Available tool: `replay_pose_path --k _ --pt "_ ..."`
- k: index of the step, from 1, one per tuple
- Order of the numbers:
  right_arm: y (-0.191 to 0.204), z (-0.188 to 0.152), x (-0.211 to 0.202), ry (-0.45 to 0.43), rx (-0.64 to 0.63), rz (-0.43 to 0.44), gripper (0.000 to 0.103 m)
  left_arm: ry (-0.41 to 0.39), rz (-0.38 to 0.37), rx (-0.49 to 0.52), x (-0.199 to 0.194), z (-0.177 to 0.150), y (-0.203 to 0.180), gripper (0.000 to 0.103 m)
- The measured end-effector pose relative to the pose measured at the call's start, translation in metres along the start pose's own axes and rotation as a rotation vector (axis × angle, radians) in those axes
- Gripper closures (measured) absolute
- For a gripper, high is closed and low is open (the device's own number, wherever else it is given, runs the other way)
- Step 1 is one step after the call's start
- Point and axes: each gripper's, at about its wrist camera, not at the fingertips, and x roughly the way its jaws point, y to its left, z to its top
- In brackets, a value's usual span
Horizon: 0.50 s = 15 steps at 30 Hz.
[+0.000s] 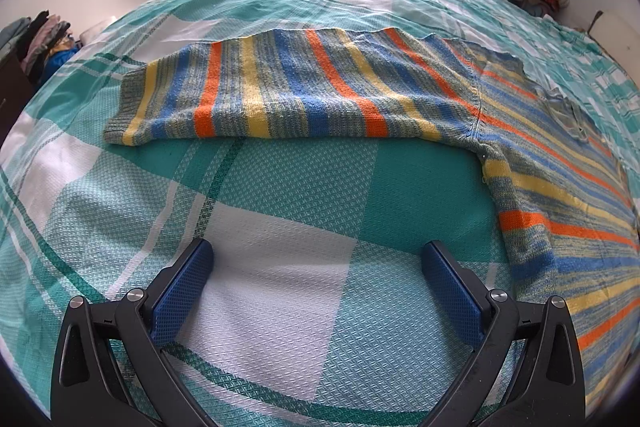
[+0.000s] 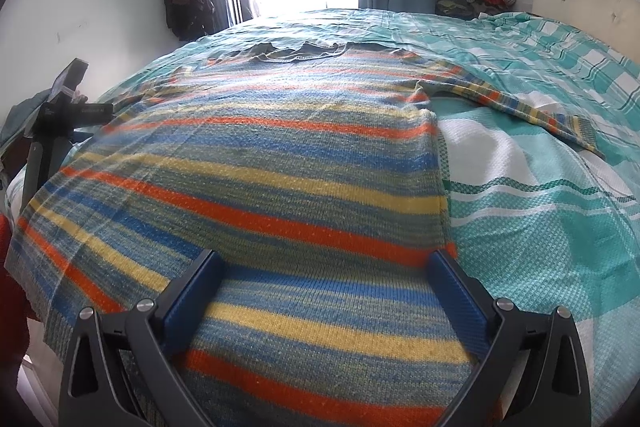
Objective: Fold small clothes
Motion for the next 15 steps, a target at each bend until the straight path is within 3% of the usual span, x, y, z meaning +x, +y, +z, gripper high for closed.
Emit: replay_pose_path --k 15 --pt "-0.0008 0.0019 0.0026 0.0 -0.009 0.003 0.0 0.0 -0.001 0.0 -0.0005 -0.0001 0.0005 0.0"
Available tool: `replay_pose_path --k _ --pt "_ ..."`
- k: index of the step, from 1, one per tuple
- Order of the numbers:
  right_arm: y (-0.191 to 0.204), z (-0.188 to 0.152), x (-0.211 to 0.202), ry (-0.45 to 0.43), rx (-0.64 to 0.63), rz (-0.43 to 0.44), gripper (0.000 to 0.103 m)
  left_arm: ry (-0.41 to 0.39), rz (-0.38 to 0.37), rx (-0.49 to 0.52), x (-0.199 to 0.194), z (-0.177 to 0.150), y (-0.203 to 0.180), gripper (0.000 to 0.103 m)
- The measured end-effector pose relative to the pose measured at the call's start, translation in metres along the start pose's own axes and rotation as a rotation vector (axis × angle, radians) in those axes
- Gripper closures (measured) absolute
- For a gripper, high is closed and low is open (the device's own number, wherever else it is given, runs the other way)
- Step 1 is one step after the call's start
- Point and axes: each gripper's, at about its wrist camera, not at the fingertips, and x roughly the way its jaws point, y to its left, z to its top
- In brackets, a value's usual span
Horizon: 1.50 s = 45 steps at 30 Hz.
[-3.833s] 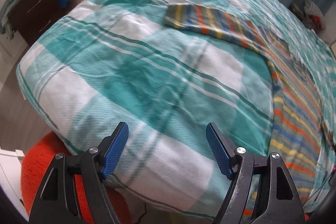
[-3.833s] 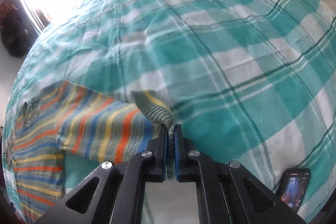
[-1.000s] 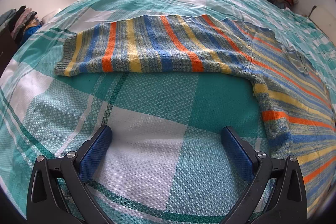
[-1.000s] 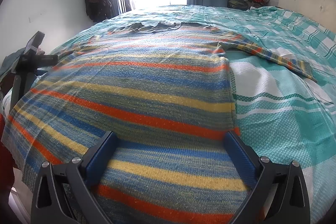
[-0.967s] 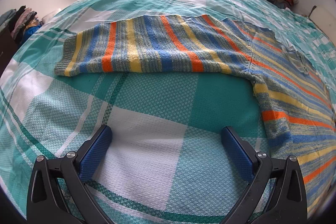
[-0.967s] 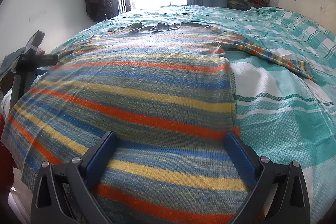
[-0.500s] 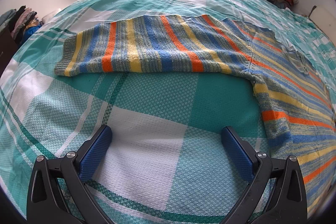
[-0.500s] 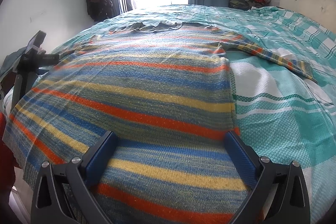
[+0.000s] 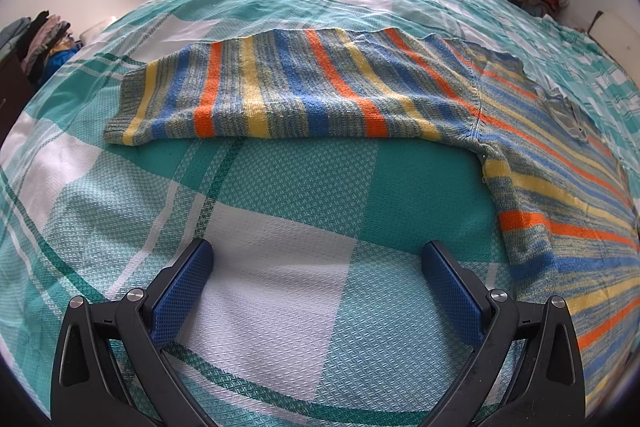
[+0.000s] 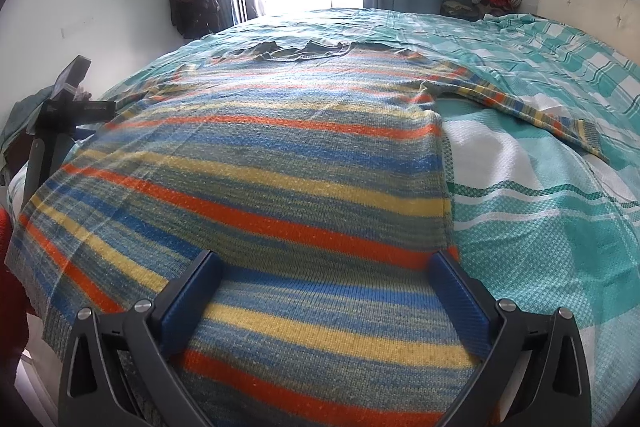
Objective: Fold small clothes
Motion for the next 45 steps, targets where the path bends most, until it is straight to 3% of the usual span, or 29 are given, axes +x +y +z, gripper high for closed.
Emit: replay_pose_path --k 45 --pt "0.0013 -0.0027 -0.0017 -0.006 0.008 -0.001 0.0 0.0 0.0 0.0 -0.0001 0.0001 0.0 0.0"
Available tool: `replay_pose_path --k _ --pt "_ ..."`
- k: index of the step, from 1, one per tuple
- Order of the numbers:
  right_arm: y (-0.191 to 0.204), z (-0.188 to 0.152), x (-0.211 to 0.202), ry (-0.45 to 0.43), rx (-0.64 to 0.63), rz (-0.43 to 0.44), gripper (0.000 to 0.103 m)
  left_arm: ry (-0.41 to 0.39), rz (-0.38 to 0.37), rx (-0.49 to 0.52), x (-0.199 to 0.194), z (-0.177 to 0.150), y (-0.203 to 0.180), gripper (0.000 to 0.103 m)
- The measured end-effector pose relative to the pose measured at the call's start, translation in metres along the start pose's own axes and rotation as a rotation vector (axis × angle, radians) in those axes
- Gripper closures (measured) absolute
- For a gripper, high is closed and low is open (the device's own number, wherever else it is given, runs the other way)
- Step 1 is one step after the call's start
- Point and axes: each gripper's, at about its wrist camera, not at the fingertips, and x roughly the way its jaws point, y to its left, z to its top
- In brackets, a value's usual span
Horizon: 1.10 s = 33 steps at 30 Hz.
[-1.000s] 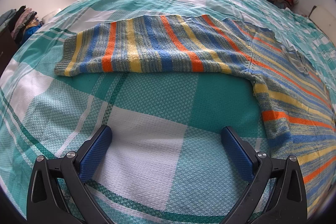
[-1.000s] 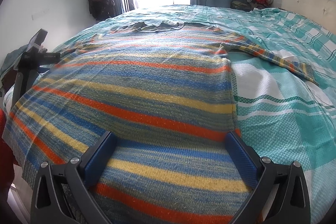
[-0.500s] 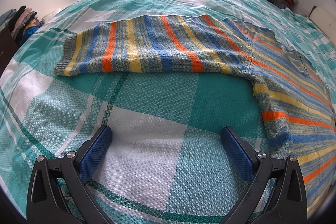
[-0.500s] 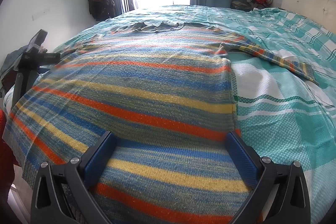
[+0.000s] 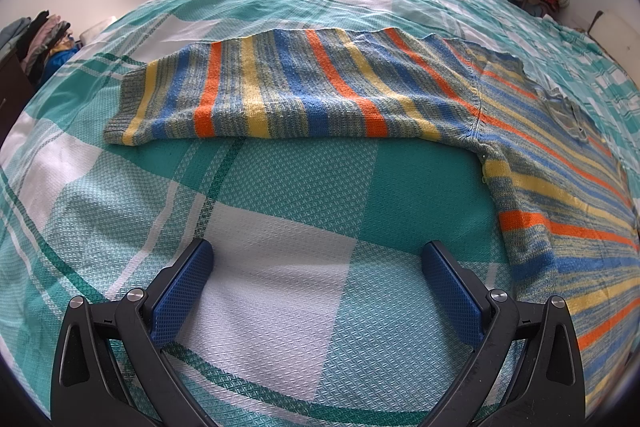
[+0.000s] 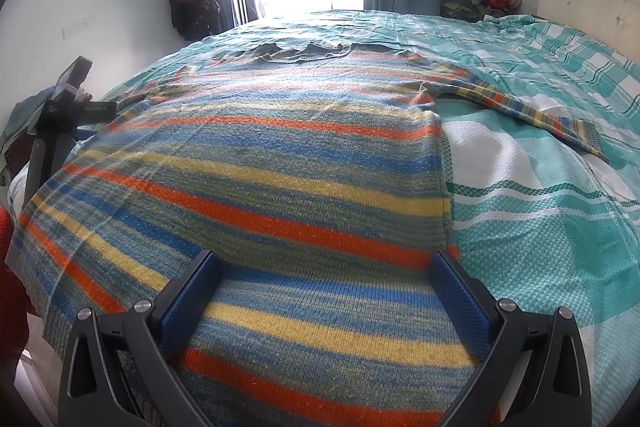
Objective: Fold small clothes
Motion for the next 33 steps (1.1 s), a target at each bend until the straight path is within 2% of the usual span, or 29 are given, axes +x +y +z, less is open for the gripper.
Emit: replay_pose_path --k 33 --pt "-0.0001 -0.0005 -0.0001 -0.006 -0.005 0.002 0.0 0.0 0.0 0.0 0.0001 0.0 -0.0001 0.0"
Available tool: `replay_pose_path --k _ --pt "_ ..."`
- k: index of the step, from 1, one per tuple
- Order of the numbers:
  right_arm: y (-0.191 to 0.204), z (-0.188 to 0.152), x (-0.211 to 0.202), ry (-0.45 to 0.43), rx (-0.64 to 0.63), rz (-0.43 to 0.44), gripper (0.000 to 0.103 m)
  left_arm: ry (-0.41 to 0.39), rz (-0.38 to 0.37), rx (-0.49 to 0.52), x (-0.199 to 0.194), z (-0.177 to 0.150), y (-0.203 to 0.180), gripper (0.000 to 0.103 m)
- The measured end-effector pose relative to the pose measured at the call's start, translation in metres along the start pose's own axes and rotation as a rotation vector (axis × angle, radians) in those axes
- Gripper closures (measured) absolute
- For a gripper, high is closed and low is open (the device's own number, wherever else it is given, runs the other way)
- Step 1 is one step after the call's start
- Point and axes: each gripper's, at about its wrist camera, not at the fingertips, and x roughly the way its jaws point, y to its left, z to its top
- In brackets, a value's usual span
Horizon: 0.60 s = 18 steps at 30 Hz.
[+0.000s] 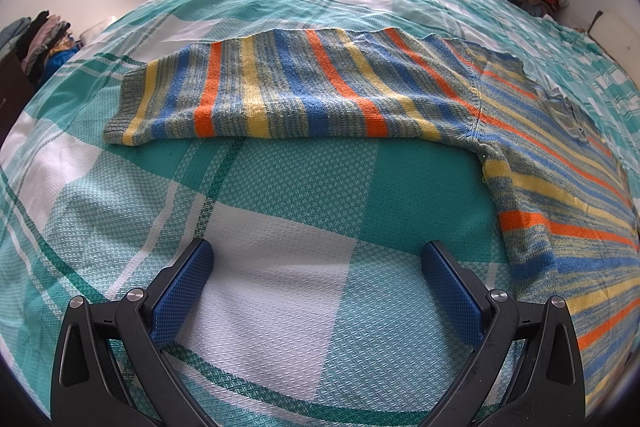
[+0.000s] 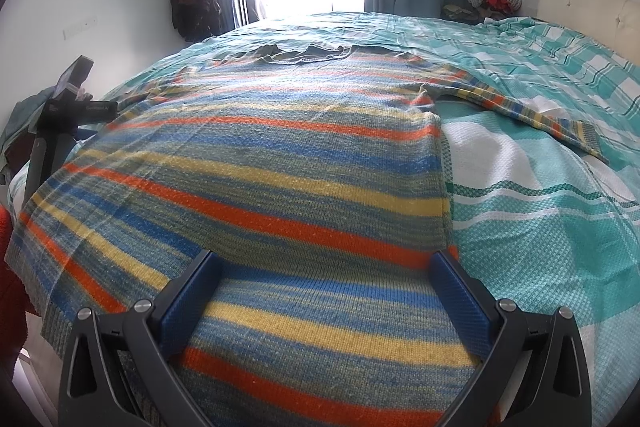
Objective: Fold small clothes
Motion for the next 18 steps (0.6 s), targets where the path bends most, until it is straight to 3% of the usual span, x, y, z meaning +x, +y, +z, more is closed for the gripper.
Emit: replay_pose_path --k 5,11,18 --pt "0.0 0.0 -0.001 0.01 0.003 -0.001 0.0 0.0 0.0 0.0 0.0 0.0 0.0 0.0" --pt "-0.009 0.013 -0.021 0.088 0.042 0.056 0.001 0.0 0.0 0.0 0.0 0.0 0.0 0.0" --pt "-0.074 0.064 -0.071 0.004 0.263 0.153 0.001 0.0 0.0 0.0 0.0 0.0 0.0 0.0"
